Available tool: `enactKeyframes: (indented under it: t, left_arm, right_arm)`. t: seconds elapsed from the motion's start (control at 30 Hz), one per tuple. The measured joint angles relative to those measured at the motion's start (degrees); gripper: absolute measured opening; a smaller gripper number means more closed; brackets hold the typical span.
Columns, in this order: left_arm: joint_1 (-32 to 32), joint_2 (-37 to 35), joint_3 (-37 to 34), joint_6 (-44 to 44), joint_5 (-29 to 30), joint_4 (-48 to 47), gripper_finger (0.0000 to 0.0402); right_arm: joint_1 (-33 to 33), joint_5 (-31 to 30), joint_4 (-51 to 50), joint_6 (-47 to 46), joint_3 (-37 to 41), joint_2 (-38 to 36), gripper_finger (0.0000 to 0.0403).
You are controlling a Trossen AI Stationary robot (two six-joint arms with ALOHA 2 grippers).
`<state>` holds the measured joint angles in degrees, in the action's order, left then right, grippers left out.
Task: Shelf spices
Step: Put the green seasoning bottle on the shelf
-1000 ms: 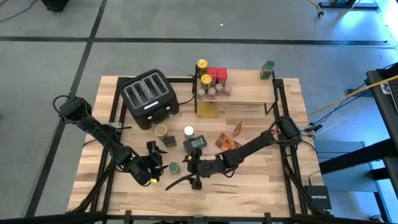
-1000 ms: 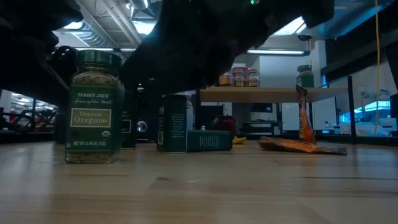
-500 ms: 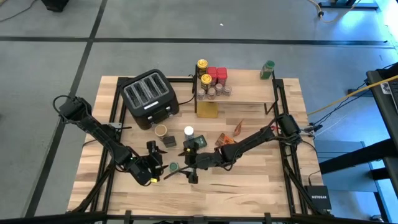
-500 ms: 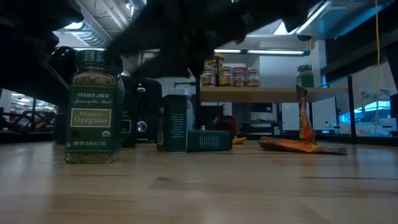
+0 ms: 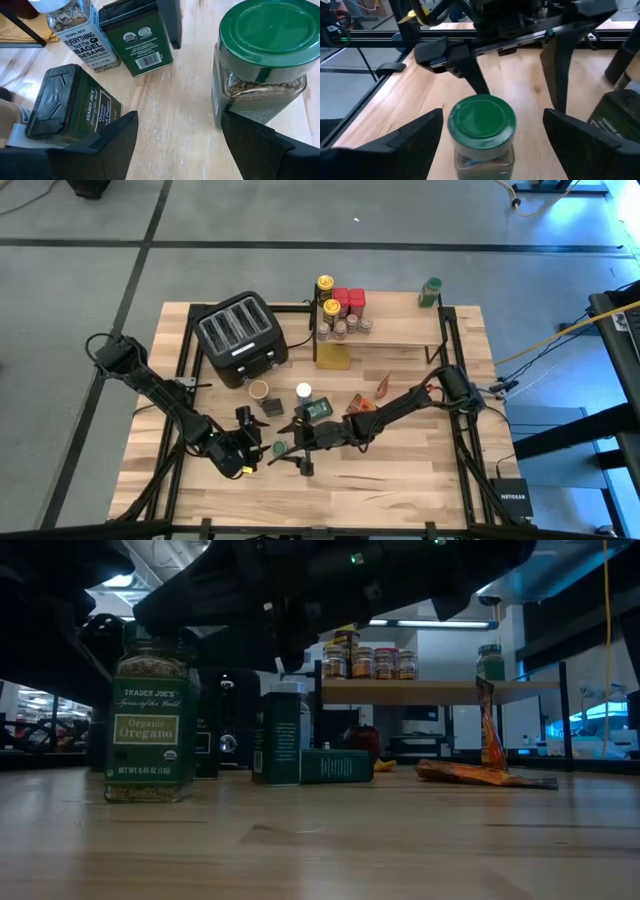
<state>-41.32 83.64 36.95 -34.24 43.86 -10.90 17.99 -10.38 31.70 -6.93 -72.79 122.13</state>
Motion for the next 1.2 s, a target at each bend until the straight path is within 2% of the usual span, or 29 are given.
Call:
enactKeyframes:
  t: [0.4,0.9,1.2]
  left_arm:
    - [0.00,0.00,0.00,0.09,0.28,0.00,0.0279]
    - [0.00,0.00,0.00,-0.13,0.50,-0.20,0.0279]
    - [0.00,0.00,0.00,-0.28,0.50,-0.24,0.0279]
  right_arm:
    - [-0.41,0.91,1.60,0.15,-0.04,0.97,0.0346]
    - [-0.43,0.73,0.79,1.46,-3.08,3.15,0.0213]
    - [-0.39,0.47,-0.70,2.55,-3.17,2.73,0.0218]
